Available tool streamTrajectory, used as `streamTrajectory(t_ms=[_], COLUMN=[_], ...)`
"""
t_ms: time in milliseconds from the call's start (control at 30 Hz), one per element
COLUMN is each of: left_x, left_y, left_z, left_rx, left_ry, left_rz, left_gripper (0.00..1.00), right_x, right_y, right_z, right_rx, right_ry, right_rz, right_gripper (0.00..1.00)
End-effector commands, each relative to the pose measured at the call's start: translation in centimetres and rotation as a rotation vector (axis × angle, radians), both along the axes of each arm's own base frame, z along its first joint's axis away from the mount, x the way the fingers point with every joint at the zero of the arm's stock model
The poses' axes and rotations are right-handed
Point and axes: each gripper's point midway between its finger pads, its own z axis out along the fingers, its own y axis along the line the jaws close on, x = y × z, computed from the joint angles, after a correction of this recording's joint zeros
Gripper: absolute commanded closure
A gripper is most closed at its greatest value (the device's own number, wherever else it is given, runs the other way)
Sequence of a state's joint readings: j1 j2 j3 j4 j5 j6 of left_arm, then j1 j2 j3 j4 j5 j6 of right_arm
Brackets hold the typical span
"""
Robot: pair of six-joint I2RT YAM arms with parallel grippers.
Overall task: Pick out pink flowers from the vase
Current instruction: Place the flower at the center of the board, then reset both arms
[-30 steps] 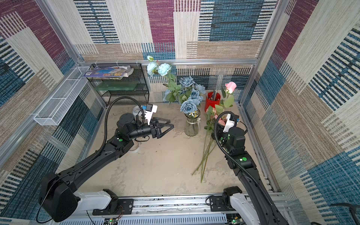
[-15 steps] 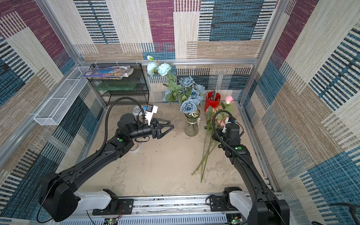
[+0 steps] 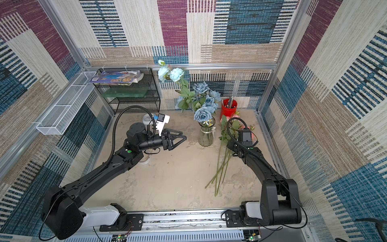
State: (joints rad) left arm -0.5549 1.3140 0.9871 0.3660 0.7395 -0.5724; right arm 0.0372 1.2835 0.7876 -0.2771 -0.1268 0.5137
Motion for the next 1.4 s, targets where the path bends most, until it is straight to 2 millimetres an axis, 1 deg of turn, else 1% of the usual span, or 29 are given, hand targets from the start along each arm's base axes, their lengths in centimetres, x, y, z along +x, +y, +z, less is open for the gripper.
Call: streamTrajectory(t_ms=[0,67,367,500,667,700,767,833,900,933,1000,1033,1100,1133,1200,1267,1300,1367], left_x=[-0.4,-0.5,-0.3,-0.2,-0.2,-0.3,-0.3,-0.1,0.6,1.1,2.4,3.5,4.9,5.5,7.0,8.5,8.8,9.0], left_y=[0.1,0.2,0.1,0.0,0.0,0.1,0.2,0.4,0.8,1.1,1.9,2.5,4.1,5.1,7.9,12.3,14.4,19.5], left_z=[-0.2,-0.2,-0.7,-0.9,-1.0,-1.1,-1.1,-1.3,-1.5,-1.8,-2.7,-3.2,-4.2,-4.7,-6.1,-8.0,-8.8,-10.6], left_rx=[0.021,0.024,0.028,0.027,0.031,0.034,0.039,0.049,0.073,0.091,0.120,0.129,0.135,0.137,0.150,0.187,0.211,0.249], left_ry=[-0.034,-0.036,-0.026,-0.017,-0.011,-0.009,-0.010,-0.009,0.000,0.011,0.064,0.093,0.180,0.219,0.306,0.401,0.440,0.505], left_rz=[-0.016,-0.016,-0.017,-0.019,-0.018,-0.018,-0.010,0.009,0.063,0.099,0.164,0.218,0.277,0.313,0.424,0.603,0.692,0.903], left_gripper=[0.16,0.16,0.17,0.17,0.17,0.17,0.17,0.17,0.17,0.17,0.16,0.16,0.16,0.16,0.16,0.15,0.14,0.13], right_x=[1.2,1.5,2.1,2.7,3.4,3.4,3.4,3.3,3.4,3.4,3.6,3.7,3.8,3.9,3.8,3.6,3.5,3.4], right_y=[-0.9,-1.4,-3.2,-3.2,-2.5,-2.4,-2.1,-1.9,-1.6,-1.5,-1.0,-0.8,0.0,0.3,0.7,1.0,1.0,0.9], right_z=[0.1,-0.4,0.1,0.3,-0.7,-0.7,0.1,1.6,3.7,4.6,6.4,7.0,7.7,7.8,7.7,7.4,7.4,7.3], right_rx=[-0.016,-0.026,-0.062,-0.105,-0.130,-0.130,-0.130,-0.132,-0.147,-0.155,-0.172,-0.181,-0.197,-0.200,-0.203,-0.195,-0.191,-0.190], right_ry=[-0.017,-0.015,-0.106,-0.129,-0.097,-0.097,-0.111,-0.140,-0.176,-0.192,-0.219,-0.225,-0.225,-0.223,-0.217,-0.223,-0.230,-0.248], right_rz=[-0.057,-0.088,-0.207,-0.229,-0.222,-0.221,-0.214,-0.209,-0.195,-0.189,-0.159,-0.149,-0.105,-0.090,-0.067,-0.056,-0.056,-0.060], right_gripper=[1.00,1.00,1.00,1.00,1.00,0.97,0.84,0.75,0.64,0.57,0.38,0.31,0.19,0.14,0.09,0.00,0.01,0.03])
